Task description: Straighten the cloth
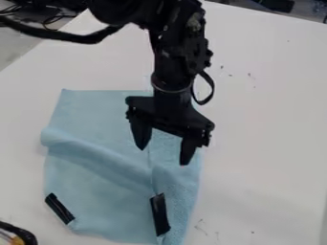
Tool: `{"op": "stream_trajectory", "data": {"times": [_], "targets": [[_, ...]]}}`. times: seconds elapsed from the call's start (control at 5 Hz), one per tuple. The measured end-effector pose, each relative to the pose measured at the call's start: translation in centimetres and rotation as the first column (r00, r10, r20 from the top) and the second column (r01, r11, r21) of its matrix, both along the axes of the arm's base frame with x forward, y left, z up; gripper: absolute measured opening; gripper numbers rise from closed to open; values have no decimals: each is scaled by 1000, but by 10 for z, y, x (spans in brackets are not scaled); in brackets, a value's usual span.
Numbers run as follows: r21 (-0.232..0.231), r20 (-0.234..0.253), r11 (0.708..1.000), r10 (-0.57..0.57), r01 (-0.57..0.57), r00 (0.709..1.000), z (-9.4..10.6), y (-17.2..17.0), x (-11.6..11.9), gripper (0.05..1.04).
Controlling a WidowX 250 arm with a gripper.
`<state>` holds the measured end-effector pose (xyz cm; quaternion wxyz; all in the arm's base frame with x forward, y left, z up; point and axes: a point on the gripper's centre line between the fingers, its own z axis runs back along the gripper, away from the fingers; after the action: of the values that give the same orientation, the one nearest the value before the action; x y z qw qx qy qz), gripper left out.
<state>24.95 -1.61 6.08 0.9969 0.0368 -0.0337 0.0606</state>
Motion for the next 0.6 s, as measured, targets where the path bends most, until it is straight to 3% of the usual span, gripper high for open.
{"op": "stream_trajectory", "data": {"times": [0.2,0.6], "targets": [[18,24,1000,-5,5,1000,-2,6,19,1000],[41,105,997,-75,71,992,-10,26,78,1000]]}}
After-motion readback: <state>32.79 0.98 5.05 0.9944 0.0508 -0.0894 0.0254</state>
